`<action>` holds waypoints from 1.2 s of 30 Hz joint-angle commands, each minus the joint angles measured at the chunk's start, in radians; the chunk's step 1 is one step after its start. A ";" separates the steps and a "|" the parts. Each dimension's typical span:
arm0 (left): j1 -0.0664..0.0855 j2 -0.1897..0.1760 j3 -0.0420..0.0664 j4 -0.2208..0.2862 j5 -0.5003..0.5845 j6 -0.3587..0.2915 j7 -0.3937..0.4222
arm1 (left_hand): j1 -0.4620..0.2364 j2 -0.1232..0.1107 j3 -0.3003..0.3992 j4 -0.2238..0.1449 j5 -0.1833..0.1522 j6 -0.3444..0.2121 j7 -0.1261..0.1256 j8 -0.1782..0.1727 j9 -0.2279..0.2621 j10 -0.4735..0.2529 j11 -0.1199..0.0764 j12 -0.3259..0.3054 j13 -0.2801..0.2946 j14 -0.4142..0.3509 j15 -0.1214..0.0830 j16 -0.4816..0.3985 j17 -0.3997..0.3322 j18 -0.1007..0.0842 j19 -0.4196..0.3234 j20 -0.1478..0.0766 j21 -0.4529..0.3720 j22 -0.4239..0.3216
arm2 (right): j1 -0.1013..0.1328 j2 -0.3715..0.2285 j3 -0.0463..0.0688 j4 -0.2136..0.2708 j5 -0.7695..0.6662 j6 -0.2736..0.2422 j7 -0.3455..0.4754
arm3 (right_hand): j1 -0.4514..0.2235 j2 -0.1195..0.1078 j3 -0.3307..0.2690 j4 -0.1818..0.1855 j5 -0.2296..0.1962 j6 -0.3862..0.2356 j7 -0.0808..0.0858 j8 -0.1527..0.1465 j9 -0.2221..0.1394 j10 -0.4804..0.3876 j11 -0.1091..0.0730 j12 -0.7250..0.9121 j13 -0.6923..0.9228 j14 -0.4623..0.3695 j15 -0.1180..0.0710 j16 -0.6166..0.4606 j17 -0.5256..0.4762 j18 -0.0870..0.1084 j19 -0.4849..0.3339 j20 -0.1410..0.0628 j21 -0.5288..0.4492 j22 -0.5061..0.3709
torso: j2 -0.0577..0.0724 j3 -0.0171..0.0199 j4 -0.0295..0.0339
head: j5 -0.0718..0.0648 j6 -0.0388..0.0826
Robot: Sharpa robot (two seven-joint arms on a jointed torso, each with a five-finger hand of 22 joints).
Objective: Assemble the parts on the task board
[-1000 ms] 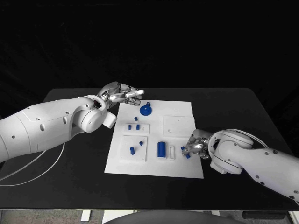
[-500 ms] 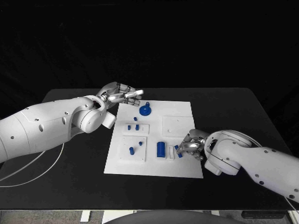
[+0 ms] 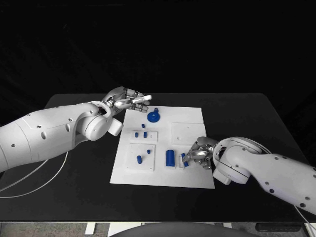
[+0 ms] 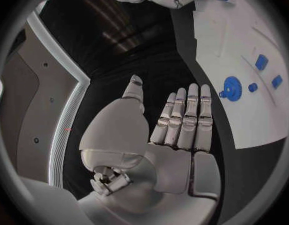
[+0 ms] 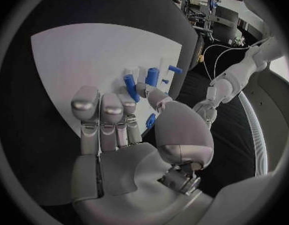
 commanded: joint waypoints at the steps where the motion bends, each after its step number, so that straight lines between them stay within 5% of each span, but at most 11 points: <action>1: -0.001 0.002 0.001 0.002 0.002 0.014 0.004 | 0.002 -0.007 0.000 0.003 0.000 -0.006 -0.003 -0.002 0.000 -0.007 -0.002 -0.005 0.001 0.005 0.000 -0.003 0.001 -0.012 -0.003 0.000 0.003 -0.001 | -0.007 0.006 -0.006 -0.006 0.008 0.052 -0.012 | -0.002 -0.002 -0.010 0.001 -0.007 0.010 -0.001 -0.005 -0.002 -0.001 0.001 -0.001 -0.001 -0.008 0.002 -0.002 0.000 0.007 0.012 -0.006 -0.003 0.107 | 0.000 0.0003 -0.0003 | 0.001 -0.001; 16: -0.001 0.003 0.001 0.002 0.002 0.016 0.002 | 0.002 -0.007 0.000 0.003 0.000 -0.006 -0.003 -0.002 0.000 -0.007 -0.002 -0.005 0.001 0.005 0.000 -0.003 0.001 -0.012 -0.003 0.000 0.003 -0.001 | -0.007 0.025 -0.008 -0.014 0.004 0.103 -0.026 | 0.001 -0.004 -0.057 0.036 -0.089 0.016 -0.006 -0.005 -0.002 -0.003 0.002 -0.007 -0.007 -0.007 0.002 -0.006 -0.001 0.007 0.012 -0.006 -0.016 0.105 | 0.000 0.0011 -0.0013 | 0.003 -0.005; 36: -0.001 0.003 0.001 0.002 0.002 0.016 0.001 | 0.002 -0.007 0.000 0.006 -0.001 -0.006 -0.003 -0.002 0.000 -0.009 -0.002 -0.006 0.001 0.004 0.000 -0.003 0.001 -0.012 -0.003 0.000 0.003 -0.001 | -0.007 0.022 -0.008 -0.004 -0.009 0.110 -0.026 | 0.011 -0.003 -0.079 0.050 -0.100 0.026 -0.009 -0.004 -0.001 -0.002 0.000 -0.006 -0.008 -0.007 0.001 -0.007 0.000 0.006 0.013 -0.007 -0.019 0.105 | 0.000 0.0011 -0.0022 | 0.006 -0.006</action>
